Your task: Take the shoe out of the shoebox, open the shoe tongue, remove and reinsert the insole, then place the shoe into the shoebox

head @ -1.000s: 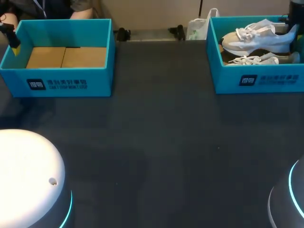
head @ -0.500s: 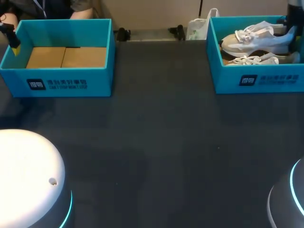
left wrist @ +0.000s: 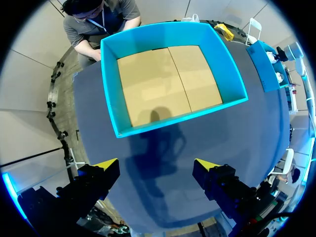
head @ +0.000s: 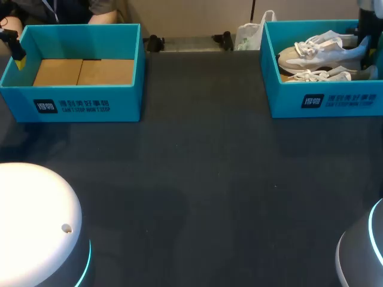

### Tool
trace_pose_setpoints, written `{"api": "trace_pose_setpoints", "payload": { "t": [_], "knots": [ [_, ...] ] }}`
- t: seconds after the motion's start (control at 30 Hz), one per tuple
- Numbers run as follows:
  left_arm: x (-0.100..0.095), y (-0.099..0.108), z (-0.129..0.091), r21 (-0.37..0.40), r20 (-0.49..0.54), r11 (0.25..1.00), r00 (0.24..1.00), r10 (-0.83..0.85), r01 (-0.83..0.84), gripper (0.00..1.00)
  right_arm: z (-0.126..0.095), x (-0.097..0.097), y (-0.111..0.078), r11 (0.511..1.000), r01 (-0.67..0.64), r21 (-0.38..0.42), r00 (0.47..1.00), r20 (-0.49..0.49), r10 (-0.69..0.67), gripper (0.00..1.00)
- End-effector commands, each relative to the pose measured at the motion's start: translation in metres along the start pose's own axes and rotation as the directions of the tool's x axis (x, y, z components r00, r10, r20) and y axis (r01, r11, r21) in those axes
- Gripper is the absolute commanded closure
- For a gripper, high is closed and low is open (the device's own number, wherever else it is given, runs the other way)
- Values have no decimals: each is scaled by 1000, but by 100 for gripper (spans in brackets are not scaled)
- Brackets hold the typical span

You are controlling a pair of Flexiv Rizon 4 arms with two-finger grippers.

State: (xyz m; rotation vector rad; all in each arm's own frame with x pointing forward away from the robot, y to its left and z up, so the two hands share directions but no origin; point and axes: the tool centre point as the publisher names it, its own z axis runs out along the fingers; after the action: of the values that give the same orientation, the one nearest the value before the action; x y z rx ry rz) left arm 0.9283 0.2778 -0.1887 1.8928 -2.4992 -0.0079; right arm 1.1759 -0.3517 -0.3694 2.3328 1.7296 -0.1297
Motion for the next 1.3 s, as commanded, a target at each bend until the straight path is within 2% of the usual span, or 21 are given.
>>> {"api": "trace_pose_setpoints", "payload": {
  "t": [0.03, 0.7, 0.73, 0.77, 0.83, 0.97, 1.17, 1.3],
  "knots": [
    [0, 1, 0, 0, 1, 1000, 1000, 0, 0, 0, 5, 4, 10, 999, 6, 38, 1000, -1, -6, 100],
    [0, 1, 0, 0, 1, 1000, 1000, 0, 0, 0, 15, 16, 0, 996, 27, 85, 999, -18, -26, 100],
    [0, 1, 0, 0, 1, 1000, 1000, 0, 0, 0, 15, 16, 0, 996, 28, 86, 999, -19, -26, 98],
    [0, 1, 0, 0, 1, 1000, 1000, 0, 0, 0, 15, 15, 0, 996, 28, 87, 999, -21, -26, 82],
    [0, 1, 0, 0, 1, 1000, 1000, 0, 0, 0, 13, 14, -1, 996, 28, 86, 999, -22, -26, 73],
    [0, 1, 0, 0, 1, 1000, 1000, 0, 0, 0, 10, 13, -1, 996, 28, 83, 999, -26, -25, 67],
    [0, 1, 0, 0, 1, 1000, 1000, 0, 0, 0, -4, 15, -5, 997, 23, 75, 999, -34, -21, 52],
    [0, 1, 0, 0, 1, 1000, 1000, 0, 0, 0, -20, 13, -8, 998, 14, 60, 999, -38, -11, 20]
  ]
}}
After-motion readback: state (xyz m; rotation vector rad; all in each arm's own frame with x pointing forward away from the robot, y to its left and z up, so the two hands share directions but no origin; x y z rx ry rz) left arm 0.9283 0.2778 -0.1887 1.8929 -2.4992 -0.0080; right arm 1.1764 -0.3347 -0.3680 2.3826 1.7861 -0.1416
